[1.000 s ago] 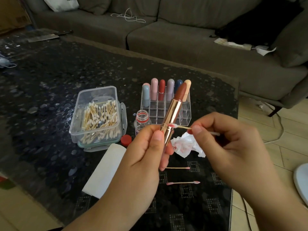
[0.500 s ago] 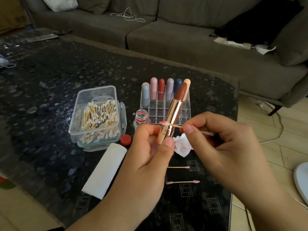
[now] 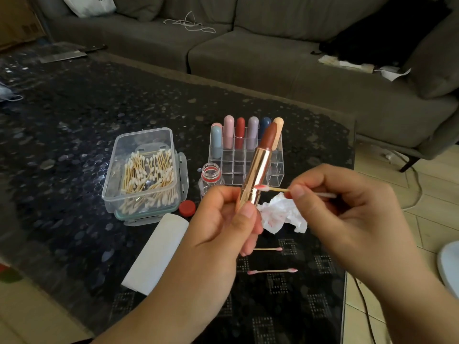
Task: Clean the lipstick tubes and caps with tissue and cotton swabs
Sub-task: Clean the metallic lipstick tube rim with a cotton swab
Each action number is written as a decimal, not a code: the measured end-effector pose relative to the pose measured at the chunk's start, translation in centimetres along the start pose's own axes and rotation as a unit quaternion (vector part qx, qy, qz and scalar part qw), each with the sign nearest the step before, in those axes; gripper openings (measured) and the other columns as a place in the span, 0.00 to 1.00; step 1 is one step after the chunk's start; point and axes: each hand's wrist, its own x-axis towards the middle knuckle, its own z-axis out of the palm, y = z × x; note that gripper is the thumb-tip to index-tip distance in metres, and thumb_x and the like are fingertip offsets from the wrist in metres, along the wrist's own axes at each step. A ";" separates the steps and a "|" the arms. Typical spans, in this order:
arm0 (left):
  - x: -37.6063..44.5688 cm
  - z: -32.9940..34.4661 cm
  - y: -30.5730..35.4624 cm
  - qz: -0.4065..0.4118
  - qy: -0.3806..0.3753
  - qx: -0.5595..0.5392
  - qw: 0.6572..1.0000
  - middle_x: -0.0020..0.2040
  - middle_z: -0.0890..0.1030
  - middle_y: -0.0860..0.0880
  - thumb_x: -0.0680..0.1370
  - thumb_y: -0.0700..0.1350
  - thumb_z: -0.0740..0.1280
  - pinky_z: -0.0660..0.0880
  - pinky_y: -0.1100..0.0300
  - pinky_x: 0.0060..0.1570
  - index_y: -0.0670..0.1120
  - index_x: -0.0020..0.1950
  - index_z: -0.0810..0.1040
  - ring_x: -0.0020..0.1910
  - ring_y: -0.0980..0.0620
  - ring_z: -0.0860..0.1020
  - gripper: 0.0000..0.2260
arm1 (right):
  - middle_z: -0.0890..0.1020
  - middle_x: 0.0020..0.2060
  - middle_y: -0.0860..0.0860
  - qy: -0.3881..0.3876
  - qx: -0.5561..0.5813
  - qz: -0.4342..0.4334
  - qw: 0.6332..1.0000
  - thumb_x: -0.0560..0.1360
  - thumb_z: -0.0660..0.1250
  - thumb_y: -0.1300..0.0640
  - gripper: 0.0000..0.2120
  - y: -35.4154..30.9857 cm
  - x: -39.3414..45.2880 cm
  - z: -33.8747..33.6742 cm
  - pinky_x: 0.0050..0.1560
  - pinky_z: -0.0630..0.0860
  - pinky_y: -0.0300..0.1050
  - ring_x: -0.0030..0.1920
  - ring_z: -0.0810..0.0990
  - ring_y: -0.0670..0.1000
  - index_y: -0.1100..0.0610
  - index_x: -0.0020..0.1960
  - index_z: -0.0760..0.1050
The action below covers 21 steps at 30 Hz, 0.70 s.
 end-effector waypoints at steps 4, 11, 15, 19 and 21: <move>0.1 0.0 0.2 -0.025 -0.032 -0.060 0.997 0.36 0.78 0.49 0.73 0.49 0.62 0.71 0.59 0.39 0.50 0.47 0.80 0.32 0.53 0.72 0.09 | 0.71 0.23 0.45 -0.010 0.041 0.010 0.999 0.73 0.64 0.51 0.08 0.1 0.1 -0.1 0.26 0.61 0.26 0.22 0.66 0.41 0.50 0.39 0.79; 0.1 0.2 0.1 -0.049 -0.038 -0.118 0.991 0.35 0.76 0.47 0.73 0.48 0.60 0.73 0.61 0.33 0.47 0.51 0.82 0.31 0.53 0.71 0.14 | 0.70 0.23 0.46 0.001 0.018 0.002 1.000 0.72 0.64 0.52 0.07 0.1 0.1 -0.2 0.27 0.61 0.26 0.23 0.65 0.40 0.53 0.38 0.78; 0.3 0.3 0.3 -0.073 -0.053 -0.167 0.982 0.33 0.74 0.47 0.73 0.48 0.66 0.69 0.62 0.29 0.45 0.48 0.82 0.28 0.53 0.68 0.10 | 0.69 0.23 0.43 -0.009 0.020 0.002 1.000 0.73 0.68 0.55 0.06 0.1 0.1 -0.2 0.27 0.60 0.25 0.23 0.65 0.40 0.53 0.38 0.78; 0.1 0.5 0.4 -0.075 -0.058 -0.150 0.984 0.31 0.71 0.49 0.69 0.45 0.70 0.68 0.64 0.28 0.47 0.44 0.76 0.27 0.55 0.67 0.06 | 0.69 0.23 0.42 -0.022 0.025 0.003 0.999 0.74 0.68 0.57 0.06 -0.1 0.1 0.1 0.27 0.60 0.24 0.23 0.65 0.39 0.53 0.38 0.78; 0.0 0.4 0.4 -0.080 -0.053 -0.145 0.985 0.30 0.69 0.49 0.70 0.43 0.68 0.67 0.64 0.27 0.45 0.45 0.72 0.27 0.55 0.66 0.07 | 0.68 0.22 0.43 -0.006 0.047 0.024 0.999 0.73 0.68 0.58 0.07 0.1 0.1 -0.3 0.26 0.59 0.25 0.21 0.64 0.40 0.53 0.36 0.78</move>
